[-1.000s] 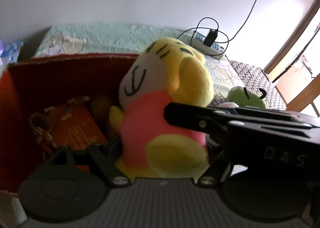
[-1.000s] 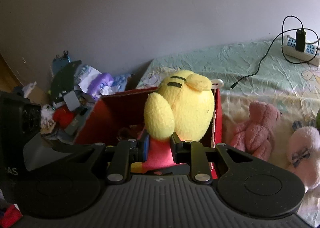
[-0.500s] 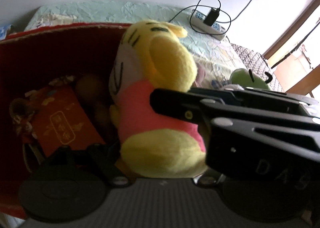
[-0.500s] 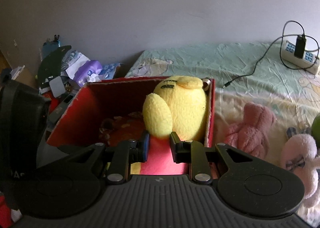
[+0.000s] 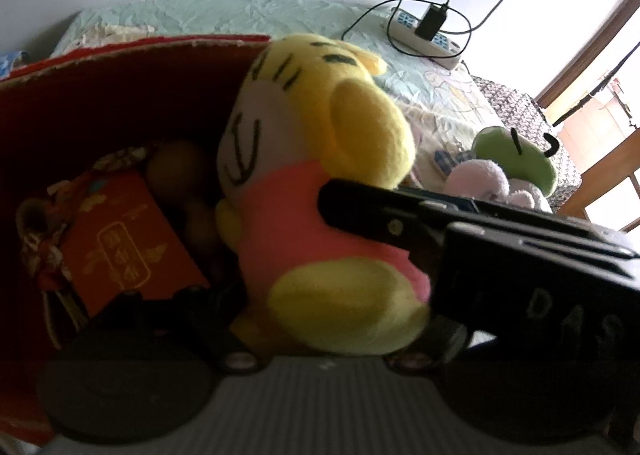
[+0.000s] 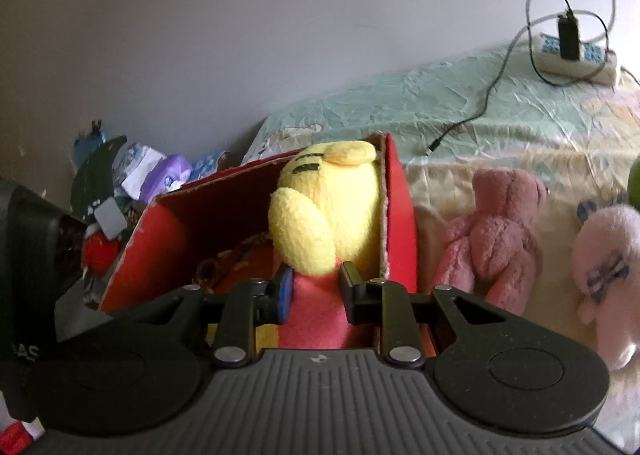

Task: Organize objects
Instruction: 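Lower the tiger plush into the red box with the right gripper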

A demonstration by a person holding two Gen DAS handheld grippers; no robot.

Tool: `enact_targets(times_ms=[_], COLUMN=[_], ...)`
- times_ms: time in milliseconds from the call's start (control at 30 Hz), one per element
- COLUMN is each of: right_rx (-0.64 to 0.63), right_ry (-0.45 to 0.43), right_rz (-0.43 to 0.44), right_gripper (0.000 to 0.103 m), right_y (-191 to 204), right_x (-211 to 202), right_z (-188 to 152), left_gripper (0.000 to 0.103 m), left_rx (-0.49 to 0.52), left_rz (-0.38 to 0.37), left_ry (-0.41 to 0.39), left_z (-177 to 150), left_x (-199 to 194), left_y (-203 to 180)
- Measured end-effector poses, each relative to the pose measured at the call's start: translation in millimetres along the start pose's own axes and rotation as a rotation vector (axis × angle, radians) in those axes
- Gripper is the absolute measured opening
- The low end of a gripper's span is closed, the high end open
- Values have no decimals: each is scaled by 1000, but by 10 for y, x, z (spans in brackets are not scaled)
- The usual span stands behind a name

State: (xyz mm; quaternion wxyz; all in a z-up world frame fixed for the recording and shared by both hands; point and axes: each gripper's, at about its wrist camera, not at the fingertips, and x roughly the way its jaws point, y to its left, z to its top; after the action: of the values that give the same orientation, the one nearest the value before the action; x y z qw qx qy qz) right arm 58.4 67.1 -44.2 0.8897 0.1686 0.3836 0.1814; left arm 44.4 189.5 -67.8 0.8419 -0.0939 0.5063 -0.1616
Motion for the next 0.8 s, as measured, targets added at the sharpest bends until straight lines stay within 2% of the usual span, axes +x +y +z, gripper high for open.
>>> enact_targets(times_ms=[433, 500, 800], right_rx=[34, 37, 12], right_ry=[-48, -52, -66], right_rz=[6, 10, 34], right_gripper=[24, 24, 24], right_y=[-45, -55, -75], right_x=[-2, -2, -20], right_z=[-9, -9, -51], left_gripper=[89, 92, 93], left_rx=[24, 19, 6], left_rz=[50, 50, 29], left_ry=[-4, -1, 10], left_z=[6, 8, 1], left_x=[123, 137, 165], left_y=[-8, 13, 77])
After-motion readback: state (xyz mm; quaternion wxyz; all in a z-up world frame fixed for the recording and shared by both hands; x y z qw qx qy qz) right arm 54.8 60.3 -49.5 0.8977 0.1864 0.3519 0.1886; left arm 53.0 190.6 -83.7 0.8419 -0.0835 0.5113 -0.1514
